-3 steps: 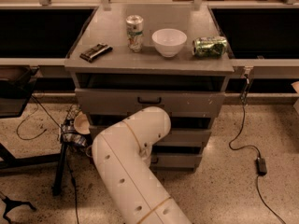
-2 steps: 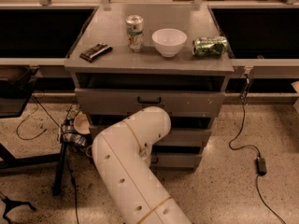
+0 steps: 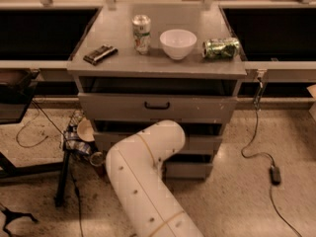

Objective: Open bottom drawer

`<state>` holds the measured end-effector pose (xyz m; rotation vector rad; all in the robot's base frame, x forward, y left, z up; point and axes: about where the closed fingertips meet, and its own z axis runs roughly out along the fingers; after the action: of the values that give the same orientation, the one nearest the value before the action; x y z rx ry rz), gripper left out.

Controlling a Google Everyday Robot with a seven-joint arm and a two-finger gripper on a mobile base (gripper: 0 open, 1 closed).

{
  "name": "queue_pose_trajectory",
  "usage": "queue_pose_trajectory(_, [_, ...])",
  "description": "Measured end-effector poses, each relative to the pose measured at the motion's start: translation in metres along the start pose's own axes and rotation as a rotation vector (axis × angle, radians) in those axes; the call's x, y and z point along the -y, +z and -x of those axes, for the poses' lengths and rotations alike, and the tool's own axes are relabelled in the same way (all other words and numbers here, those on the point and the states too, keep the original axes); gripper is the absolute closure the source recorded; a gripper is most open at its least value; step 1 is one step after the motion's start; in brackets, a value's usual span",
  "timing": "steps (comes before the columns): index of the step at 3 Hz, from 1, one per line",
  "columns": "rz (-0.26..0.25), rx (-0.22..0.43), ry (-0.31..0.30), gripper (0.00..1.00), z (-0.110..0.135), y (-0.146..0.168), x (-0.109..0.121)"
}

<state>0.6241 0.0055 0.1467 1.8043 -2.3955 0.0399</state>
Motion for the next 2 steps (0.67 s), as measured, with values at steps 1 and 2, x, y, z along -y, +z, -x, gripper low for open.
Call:
queue_pose_trajectory(1, [0.000, 0.000, 0.000, 0.00, 0.000, 0.000, 0.000])
queue_pose_trajectory(2, [0.054, -0.061, -0.054, 0.00, -0.004, 0.013, 0.001])
